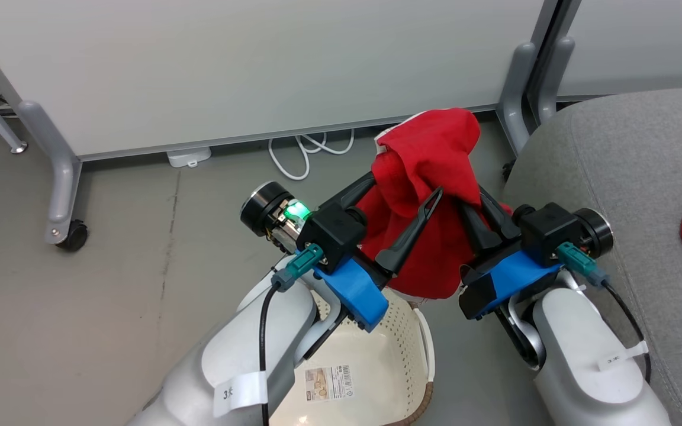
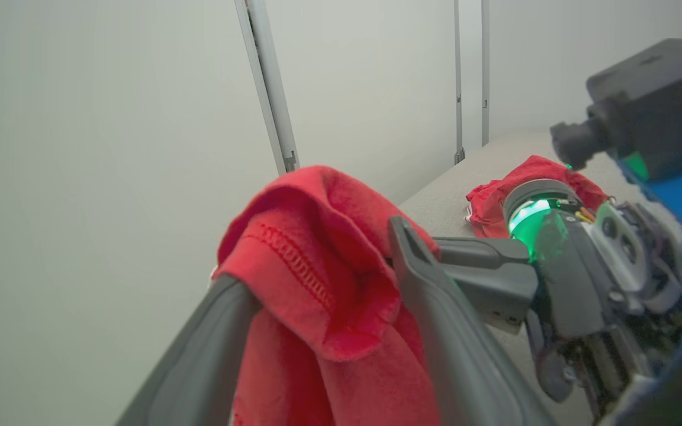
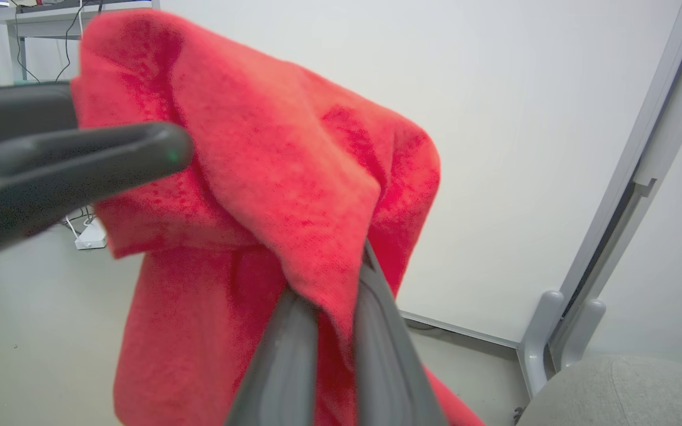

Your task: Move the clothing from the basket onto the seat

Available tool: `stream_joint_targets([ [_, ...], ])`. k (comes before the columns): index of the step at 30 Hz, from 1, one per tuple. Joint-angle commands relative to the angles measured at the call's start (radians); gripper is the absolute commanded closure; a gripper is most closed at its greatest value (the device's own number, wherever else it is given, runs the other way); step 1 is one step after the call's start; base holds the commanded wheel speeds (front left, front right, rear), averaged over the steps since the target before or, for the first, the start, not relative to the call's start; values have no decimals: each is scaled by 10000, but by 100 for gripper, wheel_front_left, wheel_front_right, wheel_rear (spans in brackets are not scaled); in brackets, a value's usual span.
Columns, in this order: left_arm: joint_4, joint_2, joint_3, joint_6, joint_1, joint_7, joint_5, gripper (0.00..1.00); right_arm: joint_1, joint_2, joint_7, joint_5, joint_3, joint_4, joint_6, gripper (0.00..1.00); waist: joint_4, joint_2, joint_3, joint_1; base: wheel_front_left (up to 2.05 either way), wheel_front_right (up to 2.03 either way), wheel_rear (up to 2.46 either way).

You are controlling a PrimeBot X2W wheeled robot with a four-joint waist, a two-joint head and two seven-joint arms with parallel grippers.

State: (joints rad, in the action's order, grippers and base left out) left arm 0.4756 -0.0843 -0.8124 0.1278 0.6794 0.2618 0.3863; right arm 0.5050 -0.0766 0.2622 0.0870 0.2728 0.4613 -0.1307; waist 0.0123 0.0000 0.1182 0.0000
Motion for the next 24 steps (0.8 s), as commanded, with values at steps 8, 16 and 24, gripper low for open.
stream_joint_targets([
  [8, -43, -192, 25, -45, -97, 47, -114, 0, 83, 71, 41, -41, -701, -434, -1, 100, -759, 0, 562, 0, 0, 0, 0],
  [16, -55, -358, -226, -21, -207, 44, -245, 0, -51, 17, 43, -122, -1543, -911, -1, 100, -1749, 0, 1020, 0, 0, 0, 0],
  [24, -29, -441, -574, 9, -356, 38, -325, 0, -358, -39, 43, -182, -2239, -1286, -1, 100, -2714, 0, 1246, 0, 0, 0, 0],
])
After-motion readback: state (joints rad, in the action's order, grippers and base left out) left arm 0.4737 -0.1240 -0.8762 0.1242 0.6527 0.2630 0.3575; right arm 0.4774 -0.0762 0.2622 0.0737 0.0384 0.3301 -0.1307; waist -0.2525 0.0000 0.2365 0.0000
